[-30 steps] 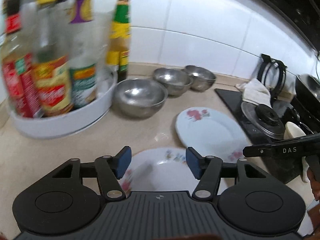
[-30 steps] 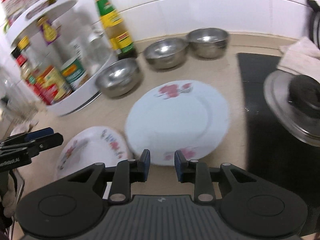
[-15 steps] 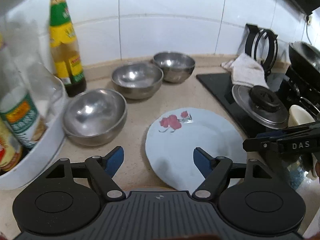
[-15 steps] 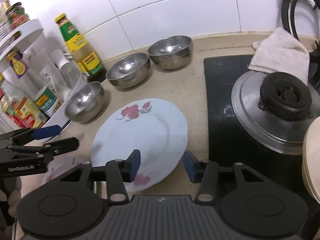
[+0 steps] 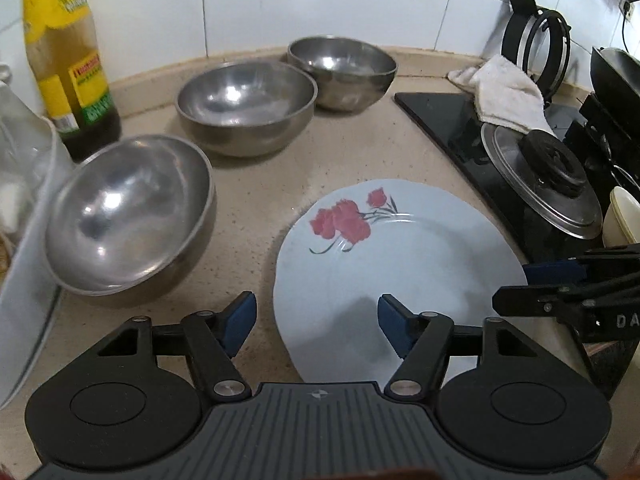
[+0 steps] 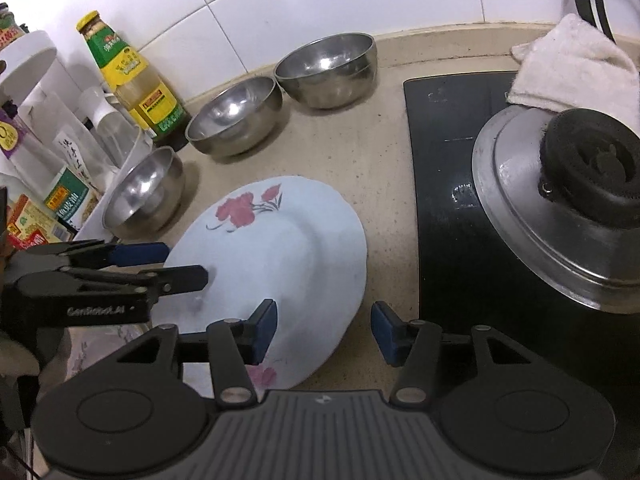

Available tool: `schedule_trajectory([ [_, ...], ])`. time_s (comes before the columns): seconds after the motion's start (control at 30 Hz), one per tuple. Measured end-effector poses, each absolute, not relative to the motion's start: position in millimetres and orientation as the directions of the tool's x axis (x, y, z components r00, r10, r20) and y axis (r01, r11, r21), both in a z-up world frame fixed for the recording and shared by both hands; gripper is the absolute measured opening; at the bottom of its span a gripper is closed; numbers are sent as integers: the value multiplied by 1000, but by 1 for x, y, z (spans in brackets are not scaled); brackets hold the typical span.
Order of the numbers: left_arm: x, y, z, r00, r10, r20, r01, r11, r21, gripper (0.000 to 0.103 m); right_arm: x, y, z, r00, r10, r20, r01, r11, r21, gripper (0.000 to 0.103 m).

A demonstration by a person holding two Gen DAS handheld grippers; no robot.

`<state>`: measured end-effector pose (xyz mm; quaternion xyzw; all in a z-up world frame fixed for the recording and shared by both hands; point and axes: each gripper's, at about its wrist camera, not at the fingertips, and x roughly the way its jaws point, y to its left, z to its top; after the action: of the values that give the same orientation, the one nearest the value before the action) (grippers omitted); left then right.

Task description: Organize plates and bowls

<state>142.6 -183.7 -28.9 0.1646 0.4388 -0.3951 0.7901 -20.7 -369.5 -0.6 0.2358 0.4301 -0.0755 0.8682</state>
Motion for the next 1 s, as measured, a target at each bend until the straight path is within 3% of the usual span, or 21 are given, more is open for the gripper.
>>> schedule_trajectory([
  [0.3, 153, -184, -31, 272, -499, -823, 783, 612, -112, 72, -21, -367, 0, 611, 72, -788, 326, 884, 334, 48],
  [0.4, 151, -187, -31, 268, -507, -819, 792, 600, -113, 72, -20, -365, -1, 612, 62, -788, 328, 887, 324, 36],
  [0.63, 133, -197, -33, 273, -501, -821, 806, 586, -90, 79, -24, -365, -2, 624, 28, -781, 350, 884, 310, 31],
  [0.83, 137, -199, -29, 257, -519, -815, 782, 607, -140, 66, -28, -378, -2, 627, 4, -779, 407, 851, 333, 30],
  [1.0, 135, -200, -19, 284, -538, -794, 781, 610, -134, 65, -30, -384, 3, 642, 2, -767, 418, 837, 352, 29],
])
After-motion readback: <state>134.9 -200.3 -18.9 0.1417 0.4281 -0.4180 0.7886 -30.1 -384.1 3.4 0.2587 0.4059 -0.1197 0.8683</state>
